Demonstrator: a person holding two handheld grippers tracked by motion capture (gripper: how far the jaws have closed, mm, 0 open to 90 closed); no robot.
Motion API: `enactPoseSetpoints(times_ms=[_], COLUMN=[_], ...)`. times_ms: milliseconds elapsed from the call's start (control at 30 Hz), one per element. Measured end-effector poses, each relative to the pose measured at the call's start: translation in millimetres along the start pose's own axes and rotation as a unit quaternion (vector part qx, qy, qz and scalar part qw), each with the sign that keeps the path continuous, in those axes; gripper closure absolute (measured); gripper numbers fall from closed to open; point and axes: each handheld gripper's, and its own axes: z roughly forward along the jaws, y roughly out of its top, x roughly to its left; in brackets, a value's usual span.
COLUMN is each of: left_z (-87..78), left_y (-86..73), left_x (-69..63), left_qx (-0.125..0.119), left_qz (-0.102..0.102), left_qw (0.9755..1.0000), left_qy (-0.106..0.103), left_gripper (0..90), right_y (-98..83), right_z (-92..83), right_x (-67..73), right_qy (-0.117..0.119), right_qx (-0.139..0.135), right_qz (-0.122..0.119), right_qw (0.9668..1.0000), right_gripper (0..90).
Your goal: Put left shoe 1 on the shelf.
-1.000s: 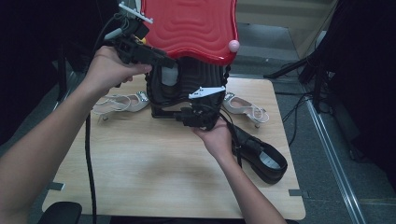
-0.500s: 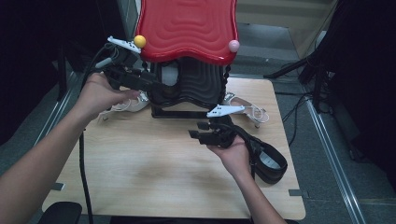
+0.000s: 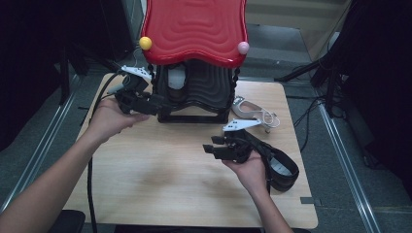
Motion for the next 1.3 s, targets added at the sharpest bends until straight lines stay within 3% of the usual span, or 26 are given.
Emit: enactPoseSetpoints(times_ms=[400,533,633,800,900,1067,1300], left_z=[25.0,30.6,32.9,35.3,37.6,40.6,41.7], left_y=[-44.8,-61.7,-72.6,-87.5,-97.5,-109.8,-114.2], left_x=[-8.0,-11.7,-11.3,-9.6,-11.5,-11.8,-11.5], left_qx=[0.016,0.018,0.016,0.014,0.019,0.018,0.023], left_qz=[-0.012,-0.015,-0.014,-0.026,-0.015,-0.021,-0.018], left_qw=[0.9996,0.9994,0.9995,0.9992,0.9995,0.9992,0.9992], left_qy=[-0.021,-0.025,-0.023,-0.026,-0.022,-0.029,-0.028], left_gripper=[40.2,40.5,41.2,42.3,42.1,42.1,42.4], right_y=[-21.9,-26.2,-30.7,-34.6,-37.3,-40.8,-48.3], right_z=[-11.1,-13.0,-18.1,-22.1,-26.0,-34.2,-49.1], right_x=[-7.8,-8.0,-10.4,-11.5,-13.4,-18.6,-29.6], right_qy=[-0.006,-0.013,-0.001,-0.012,-0.022,-0.030,-0.043], right_qx=[0.005,0.014,0.010,0.019,0.026,0.029,0.026], right_qz=[0.027,0.023,0.032,0.019,0.014,0.022,0.040], right_qw=[0.9996,0.9995,0.9994,0.9996,0.9993,0.9989,0.9979], right_gripper=[52.3,52.2,52.2,52.2,52.3,52.4,52.9])
